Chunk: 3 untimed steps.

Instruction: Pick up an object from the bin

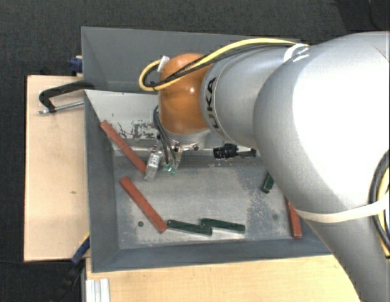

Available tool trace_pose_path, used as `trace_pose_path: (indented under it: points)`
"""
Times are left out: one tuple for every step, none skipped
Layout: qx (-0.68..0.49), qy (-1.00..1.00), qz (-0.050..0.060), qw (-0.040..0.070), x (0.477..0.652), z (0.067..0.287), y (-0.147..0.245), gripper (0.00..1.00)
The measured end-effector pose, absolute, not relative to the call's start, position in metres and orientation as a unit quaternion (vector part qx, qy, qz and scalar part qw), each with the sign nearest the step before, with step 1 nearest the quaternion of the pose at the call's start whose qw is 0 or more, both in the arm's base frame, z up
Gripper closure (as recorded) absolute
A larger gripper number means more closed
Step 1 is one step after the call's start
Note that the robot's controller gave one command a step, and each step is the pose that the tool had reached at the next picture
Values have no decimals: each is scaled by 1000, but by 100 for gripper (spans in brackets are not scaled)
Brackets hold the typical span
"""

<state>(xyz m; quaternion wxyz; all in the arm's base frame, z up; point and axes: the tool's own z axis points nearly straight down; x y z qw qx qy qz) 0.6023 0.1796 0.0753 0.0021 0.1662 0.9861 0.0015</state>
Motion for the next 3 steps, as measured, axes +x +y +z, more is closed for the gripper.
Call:
trace_pose_path:
  points:
    - [166, 986, 2, 2, 602, 75, 179, 100]
    - [171, 985, 1, 0, 595, 116, 169, 100]
    - [189, 982, 1, 0, 565, 131, 189, 0]
